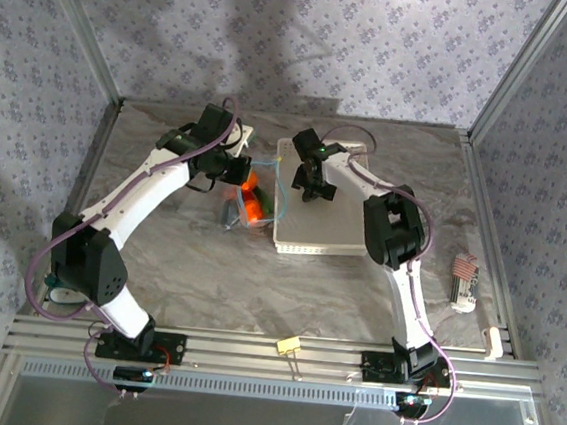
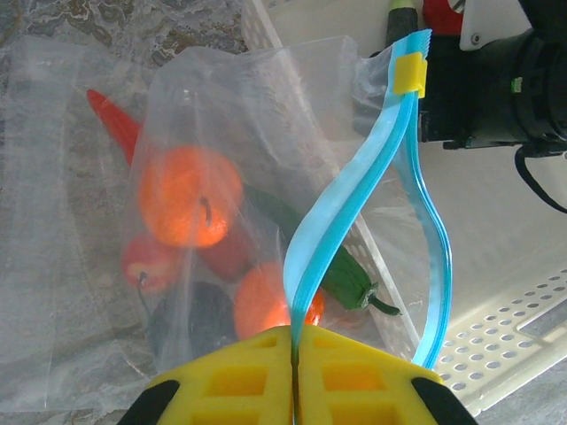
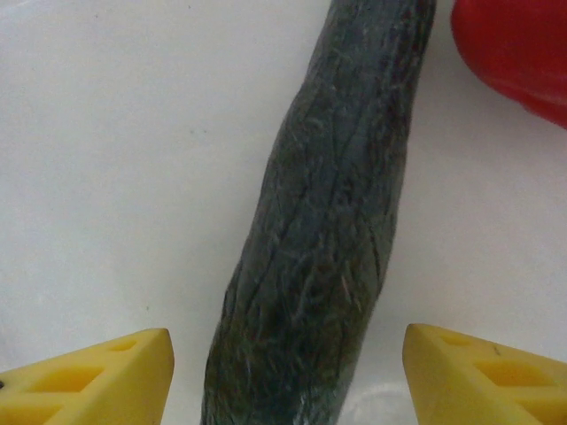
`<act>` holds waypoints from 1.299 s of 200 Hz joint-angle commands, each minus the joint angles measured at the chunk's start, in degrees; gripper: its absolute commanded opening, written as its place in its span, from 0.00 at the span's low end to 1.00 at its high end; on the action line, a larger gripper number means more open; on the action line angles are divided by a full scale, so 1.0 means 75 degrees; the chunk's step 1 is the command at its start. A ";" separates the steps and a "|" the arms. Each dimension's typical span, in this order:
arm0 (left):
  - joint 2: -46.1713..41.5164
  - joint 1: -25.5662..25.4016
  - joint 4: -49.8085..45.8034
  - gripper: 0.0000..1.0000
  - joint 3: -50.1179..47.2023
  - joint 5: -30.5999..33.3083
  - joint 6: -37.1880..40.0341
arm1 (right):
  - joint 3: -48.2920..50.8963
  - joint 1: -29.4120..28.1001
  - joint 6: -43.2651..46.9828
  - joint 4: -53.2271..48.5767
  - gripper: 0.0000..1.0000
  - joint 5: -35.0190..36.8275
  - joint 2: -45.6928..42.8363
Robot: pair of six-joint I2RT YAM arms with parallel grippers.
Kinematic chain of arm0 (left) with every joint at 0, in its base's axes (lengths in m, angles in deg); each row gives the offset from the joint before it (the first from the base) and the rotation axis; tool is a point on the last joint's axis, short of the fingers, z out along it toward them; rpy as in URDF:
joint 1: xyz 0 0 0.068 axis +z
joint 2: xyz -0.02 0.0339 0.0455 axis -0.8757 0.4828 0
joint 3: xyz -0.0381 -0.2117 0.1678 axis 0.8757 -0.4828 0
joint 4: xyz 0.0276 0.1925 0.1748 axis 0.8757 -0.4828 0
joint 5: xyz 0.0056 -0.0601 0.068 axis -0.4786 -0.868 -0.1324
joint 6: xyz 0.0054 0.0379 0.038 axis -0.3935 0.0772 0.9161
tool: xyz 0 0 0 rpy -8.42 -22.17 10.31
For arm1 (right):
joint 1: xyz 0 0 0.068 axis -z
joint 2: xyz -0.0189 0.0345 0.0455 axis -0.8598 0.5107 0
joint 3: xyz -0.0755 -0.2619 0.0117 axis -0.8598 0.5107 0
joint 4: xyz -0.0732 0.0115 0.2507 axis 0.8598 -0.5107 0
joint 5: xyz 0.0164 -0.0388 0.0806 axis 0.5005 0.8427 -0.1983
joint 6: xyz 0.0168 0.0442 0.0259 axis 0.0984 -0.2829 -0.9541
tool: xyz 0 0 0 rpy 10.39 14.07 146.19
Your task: Place the food in the zip-top bag and seal the zipper
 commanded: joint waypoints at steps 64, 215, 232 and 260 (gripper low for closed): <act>-0.0291 0.0077 -0.0025 0.10 0.0007 -0.0125 0.0140 | 0.0042 -0.0093 0.0176 -0.0277 0.47 0.0010 0.0069; -0.0281 0.0077 -0.0076 0.10 0.0043 -0.0157 0.0164 | 0.2667 -0.0046 0.2411 -0.0137 0.23 -0.2379 -0.4159; -0.0280 0.0077 -0.0052 0.10 0.0030 -0.0180 0.0140 | 0.2906 -0.0074 0.2721 -0.0526 0.24 -0.3030 -0.4913; -0.0277 0.0077 -0.0010 0.10 0.0012 -0.0190 0.0119 | 0.3349 -0.0128 0.3029 -0.0847 0.27 -0.4722 -0.5902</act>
